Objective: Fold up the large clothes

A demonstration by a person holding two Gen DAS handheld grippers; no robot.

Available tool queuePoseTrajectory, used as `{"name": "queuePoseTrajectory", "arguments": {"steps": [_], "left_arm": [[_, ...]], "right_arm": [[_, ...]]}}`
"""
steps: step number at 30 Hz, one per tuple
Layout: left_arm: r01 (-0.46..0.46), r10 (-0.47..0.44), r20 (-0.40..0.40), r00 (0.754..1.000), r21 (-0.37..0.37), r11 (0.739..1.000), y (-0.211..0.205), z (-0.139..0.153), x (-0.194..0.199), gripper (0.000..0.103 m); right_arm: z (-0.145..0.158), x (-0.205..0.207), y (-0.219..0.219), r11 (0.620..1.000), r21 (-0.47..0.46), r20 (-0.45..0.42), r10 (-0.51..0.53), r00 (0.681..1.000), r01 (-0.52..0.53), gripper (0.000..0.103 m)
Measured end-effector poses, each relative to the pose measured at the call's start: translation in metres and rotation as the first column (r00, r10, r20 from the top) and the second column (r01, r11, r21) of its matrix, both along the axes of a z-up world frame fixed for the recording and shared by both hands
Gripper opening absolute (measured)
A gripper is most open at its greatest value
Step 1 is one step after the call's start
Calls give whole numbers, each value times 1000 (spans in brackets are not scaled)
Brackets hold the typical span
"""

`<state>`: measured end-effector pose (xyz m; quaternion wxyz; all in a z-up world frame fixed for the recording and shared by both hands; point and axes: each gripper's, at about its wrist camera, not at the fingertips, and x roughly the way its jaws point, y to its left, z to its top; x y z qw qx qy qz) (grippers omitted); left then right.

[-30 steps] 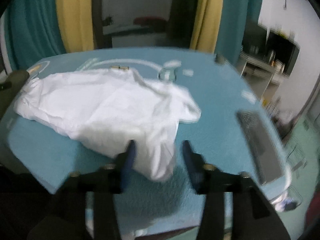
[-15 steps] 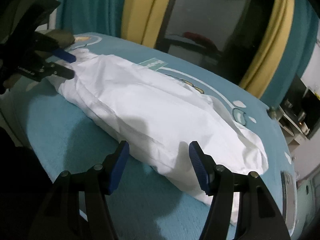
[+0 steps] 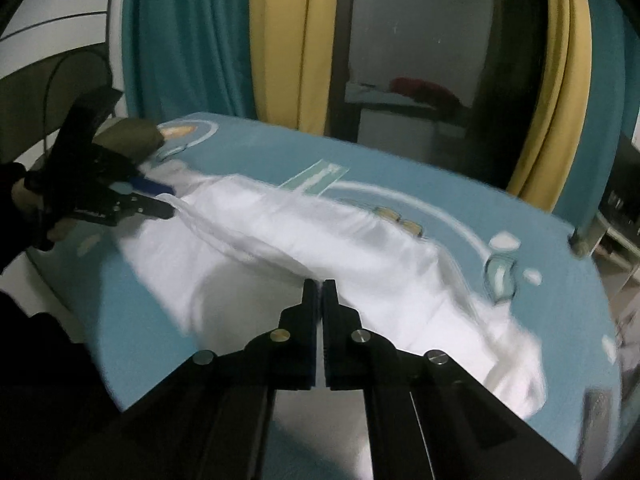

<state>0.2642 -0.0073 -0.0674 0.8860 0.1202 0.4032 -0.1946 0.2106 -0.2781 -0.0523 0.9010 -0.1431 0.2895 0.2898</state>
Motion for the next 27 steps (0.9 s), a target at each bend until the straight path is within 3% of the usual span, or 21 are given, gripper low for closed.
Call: {"name": "queuePoseTrajectory", "arguments": {"steps": [2, 7, 11, 13, 15, 16, 17, 21, 25, 27], "left_arm": [[-3, 3, 16, 1000, 17, 1000, 3, 5, 13, 5], [-37, 35, 72, 997, 26, 999, 11, 17, 55, 3], [-106, 103, 92, 990, 31, 994, 19, 19, 110, 4], [-135, 133, 63, 989, 33, 990, 20, 14, 134, 10], [-169, 166, 43, 985, 78, 983, 19, 9, 154, 42], [-173, 170, 39, 985, 78, 982, 20, 8, 158, 46], [-173, 170, 35, 985, 73, 982, 22, 8, 159, 48], [-227, 224, 56, 973, 53, 973, 47, 17, 142, 50], [-248, 248, 37, 968, -6, 969, 76, 22, 114, 58], [-266, 266, 17, 964, 11, 964, 85, 16, 105, 58]], "right_arm": [[7, 23, 1, 1000, -10, 14, 8, 1000, -8, 2], [17, 88, 7, 999, -34, 19, 17, 1000, -16, 2], [9, 146, 14, 998, -70, -26, -5, 1000, 3, 2], [-2, 172, 15, 996, -87, -58, -38, 998, 33, 2], [-18, 197, 16, 988, -135, -109, -90, 990, 75, 3], [-28, 208, 14, 978, -175, -140, -138, 981, 112, 8], [-30, 211, 10, 971, -195, -138, -168, 976, 140, 14], [-14, 192, -28, 955, -190, -68, -245, 967, 229, 21], [14, 159, -85, 935, -162, -17, -322, 947, 315, 53], [21, 139, -108, 944, -99, -62, -321, 945, 314, 57]]}}
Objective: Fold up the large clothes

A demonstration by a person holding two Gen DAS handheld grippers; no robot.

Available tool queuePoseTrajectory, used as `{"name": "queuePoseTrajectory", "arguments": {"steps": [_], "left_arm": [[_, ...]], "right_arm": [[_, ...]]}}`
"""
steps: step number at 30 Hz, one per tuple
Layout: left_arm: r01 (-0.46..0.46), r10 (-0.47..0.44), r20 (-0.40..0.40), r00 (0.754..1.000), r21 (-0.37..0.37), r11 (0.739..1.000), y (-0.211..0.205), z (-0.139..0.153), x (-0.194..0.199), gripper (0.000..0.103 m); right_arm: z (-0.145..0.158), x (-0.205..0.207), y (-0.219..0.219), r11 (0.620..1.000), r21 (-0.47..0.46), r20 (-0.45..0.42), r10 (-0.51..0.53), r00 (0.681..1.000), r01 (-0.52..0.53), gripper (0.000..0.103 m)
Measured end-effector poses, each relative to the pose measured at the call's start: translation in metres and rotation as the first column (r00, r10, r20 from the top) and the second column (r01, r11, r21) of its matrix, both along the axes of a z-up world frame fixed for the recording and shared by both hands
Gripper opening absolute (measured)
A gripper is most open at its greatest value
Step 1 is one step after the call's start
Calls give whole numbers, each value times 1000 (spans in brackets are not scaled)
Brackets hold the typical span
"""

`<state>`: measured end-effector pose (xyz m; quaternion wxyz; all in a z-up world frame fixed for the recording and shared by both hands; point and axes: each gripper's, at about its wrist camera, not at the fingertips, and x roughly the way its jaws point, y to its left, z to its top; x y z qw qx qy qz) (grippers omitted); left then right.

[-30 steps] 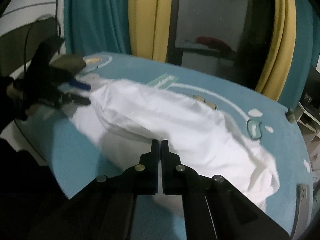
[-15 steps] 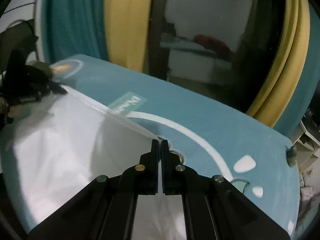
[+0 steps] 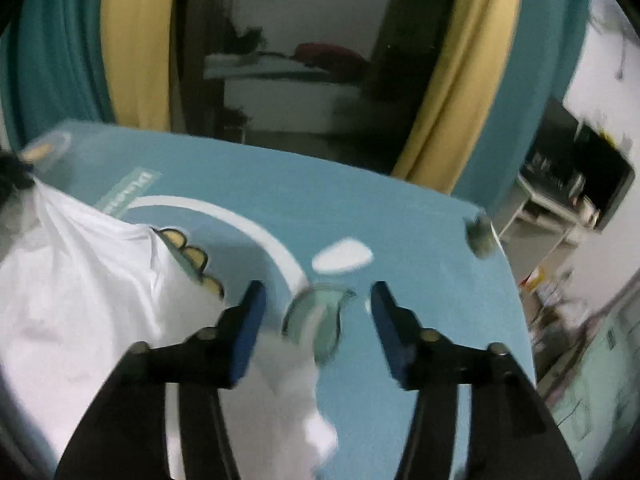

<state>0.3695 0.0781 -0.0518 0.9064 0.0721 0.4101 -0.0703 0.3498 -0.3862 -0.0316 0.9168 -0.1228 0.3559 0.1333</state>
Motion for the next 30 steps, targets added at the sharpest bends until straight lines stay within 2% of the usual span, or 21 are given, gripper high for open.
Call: {"name": "queuePoseTrajectory", "arguments": {"steps": [2, 3, 5, 7, 10, 11, 12, 13, 14, 17, 21, 22, 24, 27, 28, 29, 30], "left_arm": [[-17, 17, -25, 1000, 10, 1000, 5, -7, -2, 59], [-21, 21, -41, 999, 6, 1000, 6, -10, -2, 59], [-11, 10, -39, 999, -30, 999, 8, -6, -4, 59], [8, -10, -15, 1000, -103, 995, 12, 6, -10, 59], [6, 1, 38, 999, -182, 983, 24, 27, -22, 62], [7, 3, 52, 999, -191, 982, 26, 30, -26, 65], [9, 4, 64, 998, -195, 981, 29, 33, -30, 66], [5, 7, 67, 998, -188, 982, 31, 33, -33, 66], [-3, 14, 60, 998, -173, 985, 33, 32, -35, 67], [-2, 1, -4, 1000, -145, 989, 33, 13, -36, 67], [38, -43, -128, 991, -38, 999, 17, -23, -27, 67], [56, -55, -143, 988, 1, 998, 11, -31, -25, 67], [76, -72, -154, 986, 22, 997, 5, -38, -23, 67], [94, -86, -150, 985, 46, 995, 3, -43, -20, 67], [92, -82, -145, 986, 63, 994, 3, -45, -17, 67], [81, -70, -145, 987, 72, 994, 6, -46, -13, 67], [52, -40, -143, 989, 85, 995, 11, -48, -9, 67]], "right_arm": [[-5, -13, -8, 995, 75, -65, 64, 996, -59, 58], [-12, -21, -6, 992, 83, -93, 107, 990, -99, 58], [-27, -33, 4, 990, 36, -125, 137, 983, -133, 59], [-48, -37, 15, 986, -40, -172, 152, 973, -161, 59], [-74, -32, 17, 975, -169, -211, 109, 971, -146, 59], [-71, -30, 15, 979, -141, -185, 116, 976, -144, 55], [-67, -26, 12, 983, -131, -179, 102, 979, -127, 47], [-62, -22, 6, 986, -128, -174, 80, 981, -104, 21], [-54, -20, -4, 990, -116, -153, 61, 986, -79, 12], [-36, -4, -22, 999, -45, -94, 22, 995, -26, 12], [-42, 27, -43, 994, -56, -99, -99, 990, 94, 12], [-44, 32, -47, 992, -46, -102, -118, 988, 114, 13], [-48, 38, -54, 991, -27, -114, -136, 984, 133, 15], [-50, 35, -57, 975, -74, -104, -216, 971, 209, 33], [-48, 34, -59, 973, -67, -100, -225, 969, 220, 44], [-45, 30, -62, 973, -51, -94, -229, 969, 225, 51], [-41, 24, -63, 972, -40, -81, -234, 969, 232, 52]]}}
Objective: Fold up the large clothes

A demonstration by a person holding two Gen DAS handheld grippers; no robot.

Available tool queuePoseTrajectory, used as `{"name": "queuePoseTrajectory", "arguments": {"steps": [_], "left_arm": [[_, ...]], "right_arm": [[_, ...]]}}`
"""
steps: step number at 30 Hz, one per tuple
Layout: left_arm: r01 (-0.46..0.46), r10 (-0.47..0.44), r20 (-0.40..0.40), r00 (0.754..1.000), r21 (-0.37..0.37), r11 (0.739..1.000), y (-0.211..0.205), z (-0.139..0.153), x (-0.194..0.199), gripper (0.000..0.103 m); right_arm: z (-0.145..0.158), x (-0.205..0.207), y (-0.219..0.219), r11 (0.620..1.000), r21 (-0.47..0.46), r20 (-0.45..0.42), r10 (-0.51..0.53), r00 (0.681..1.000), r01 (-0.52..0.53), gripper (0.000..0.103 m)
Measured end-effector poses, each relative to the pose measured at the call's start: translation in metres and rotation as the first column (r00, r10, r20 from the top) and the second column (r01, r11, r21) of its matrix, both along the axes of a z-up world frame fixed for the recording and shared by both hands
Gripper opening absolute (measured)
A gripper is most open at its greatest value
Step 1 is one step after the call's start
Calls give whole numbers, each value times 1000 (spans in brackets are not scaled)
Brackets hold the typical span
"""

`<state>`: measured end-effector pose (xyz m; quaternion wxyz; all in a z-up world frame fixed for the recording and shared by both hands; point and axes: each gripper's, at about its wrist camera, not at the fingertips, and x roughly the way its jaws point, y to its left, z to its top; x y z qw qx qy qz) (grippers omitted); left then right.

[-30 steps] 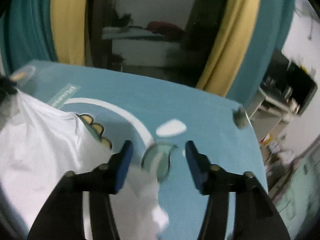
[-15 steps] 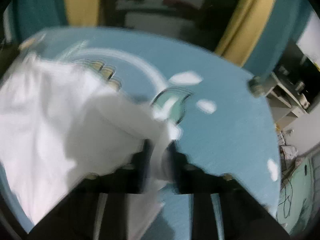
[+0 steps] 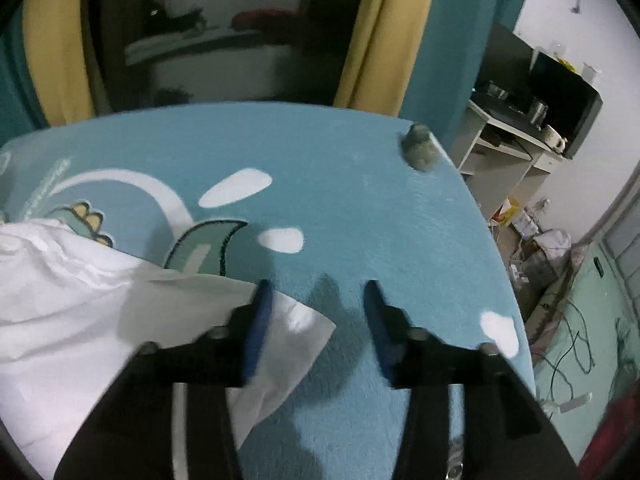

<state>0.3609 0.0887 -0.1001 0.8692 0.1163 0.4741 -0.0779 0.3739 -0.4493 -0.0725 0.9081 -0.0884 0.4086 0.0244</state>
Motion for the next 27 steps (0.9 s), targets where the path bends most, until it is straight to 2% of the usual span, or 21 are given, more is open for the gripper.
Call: {"name": "queuePoseTrajectory", "arguments": {"steps": [3, 7, 9, 10, 12, 14, 17, 19, 21, 24, 27], "left_arm": [[-127, 125, 38, 991, 49, 991, 19, 2, 12, 67], [-220, 227, 163, 960, -60, 974, 45, 40, 2, 67], [-205, 226, 204, 952, -118, 972, 49, 56, -7, 67], [-178, 206, 206, 957, -146, 973, 48, 61, -11, 67], [-70, 101, 150, 983, -200, 977, 38, 62, -19, 67], [20, -6, 74, 997, -179, 984, 19, 48, -25, 67], [82, -84, -29, 996, -56, 995, -4, 16, -21, 67], [55, -55, -57, 997, 7, 998, -9, -2, -7, 67], [25, -26, -36, 999, -37, 999, -5, -3, 13, 67], [-79, 79, -6, 997, -7, 997, 6, -3, 48, 67], [-140, 140, 20, 990, -7, 990, 14, 1, 71, 67]], "right_arm": [[13, -11, -1, 999, 41, 34, 19, 999, -21, 53], [17, -36, 24, 979, 139, 27, 149, 989, -151, 53], [7, -43, 42, 960, 179, -13, 221, 975, -215, 53], [-1, -44, 49, 950, 198, -41, 255, 966, -242, 53], [-18, -38, 58, 945, 191, -101, 287, 952, -265, 53], [-30, -31, 66, 955, 171, -160, 270, 949, -243, 53], [-29, -13, 64, 951, 186, -161, 279, 947, -249, 53], [-29, 3, 62, 952, 174, -162, 280, 946, -252, 53], [-29, 23, 57, 953, 169, -160, 277, 948, -250, 53], [-28, 46, 57, 971, 100, -156, 233, 960, -219, 53], [-21, 54, 60, 985, 36, -131, 172, 976, -168, 53]]}}
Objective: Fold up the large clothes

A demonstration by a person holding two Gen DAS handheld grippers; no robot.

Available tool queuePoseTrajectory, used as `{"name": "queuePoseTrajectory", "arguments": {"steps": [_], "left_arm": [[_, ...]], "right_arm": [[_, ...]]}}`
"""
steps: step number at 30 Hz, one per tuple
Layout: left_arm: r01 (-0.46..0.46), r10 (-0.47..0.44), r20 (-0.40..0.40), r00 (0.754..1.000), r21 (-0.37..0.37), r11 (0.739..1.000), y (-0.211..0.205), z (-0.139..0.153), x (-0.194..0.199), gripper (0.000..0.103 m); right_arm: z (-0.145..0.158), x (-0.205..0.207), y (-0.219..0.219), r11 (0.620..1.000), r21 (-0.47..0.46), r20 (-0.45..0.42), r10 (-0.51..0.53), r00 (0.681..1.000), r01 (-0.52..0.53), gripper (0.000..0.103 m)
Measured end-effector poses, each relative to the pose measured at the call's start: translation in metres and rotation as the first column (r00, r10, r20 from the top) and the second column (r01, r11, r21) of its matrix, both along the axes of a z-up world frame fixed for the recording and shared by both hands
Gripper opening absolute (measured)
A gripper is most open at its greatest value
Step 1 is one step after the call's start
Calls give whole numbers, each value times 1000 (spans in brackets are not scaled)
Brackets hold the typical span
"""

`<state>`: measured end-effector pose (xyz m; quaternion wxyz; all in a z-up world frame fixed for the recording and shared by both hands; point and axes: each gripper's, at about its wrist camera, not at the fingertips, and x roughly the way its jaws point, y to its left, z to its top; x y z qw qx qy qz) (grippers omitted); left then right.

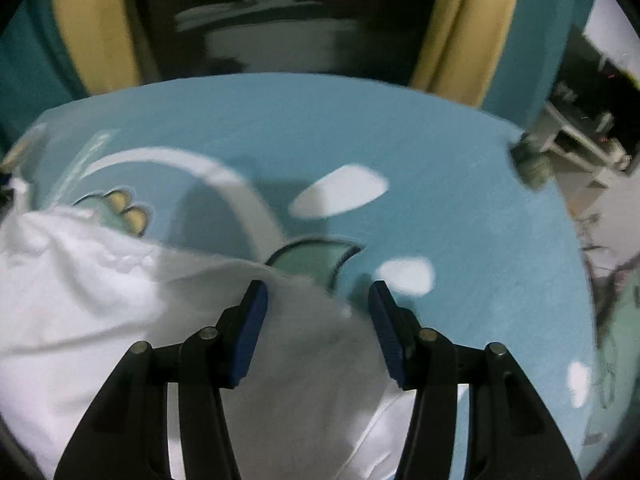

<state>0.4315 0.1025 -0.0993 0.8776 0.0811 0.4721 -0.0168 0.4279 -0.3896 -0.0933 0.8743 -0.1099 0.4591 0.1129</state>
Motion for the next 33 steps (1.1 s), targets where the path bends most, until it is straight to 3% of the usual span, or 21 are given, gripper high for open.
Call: {"name": "queuePoseTrajectory", "arguments": {"steps": [3, 6, 9, 12, 13, 14, 17, 20, 24, 28, 31, 33], "left_arm": [[-67, 64, 73, 995, 33, 997, 7, 13, 7, 67], [-64, 62, 135, 989, 5, 998, 8, 34, -1, 67], [140, -136, 88, 987, -37, 989, -19, 40, -16, 67], [354, -354, 14, 935, -5, 935, -59, 30, -30, 67], [414, -414, -5, 910, 4, 910, -73, 24, -34, 67], [435, -435, -15, 900, 15, 900, -82, 20, -34, 67], [412, -410, -49, 911, 77, 908, -100, 8, -16, 67], [391, -389, -44, 920, 52, 919, -104, 7, 11, 67], [385, -386, -13, 923, 87, 919, -113, 13, 30, 67], [481, -481, 15, 877, -25, 876, -122, 26, 18, 67], [533, -533, 19, 846, -36, 845, -127, 26, 13, 67], [559, -559, 5, 829, -28, 828, -132, 24, 9, 67]], "right_arm": [[23, -13, 10, 999, -6, 91, 54, 994, -54, 53], [34, -38, 43, 977, -15, 135, 212, 968, -212, 77], [19, -49, 82, 924, -80, 73, 379, 923, -373, 80], [-5, -38, 114, 887, -165, -15, 435, 900, -432, 80], [-5, -34, 117, 890, -139, -2, 438, 899, -434, 80], [-5, -25, 118, 898, -110, -5, 428, 904, -426, 80], [-7, 6, 115, 931, -83, -18, 356, 934, -356, 80], [-9, 29, 114, 950, -108, 9, 296, 955, -294, 80], [-3, 37, 111, 962, -135, 55, 245, 968, -236, 80], [10, 17, 99, 966, -115, 120, 246, 962, -232, 80], [18, 5, 92, 956, -33, 121, 293, 948, -291, 80], [19, 2, 107, 928, 0, 96, 370, 924, -372, 80]]}}
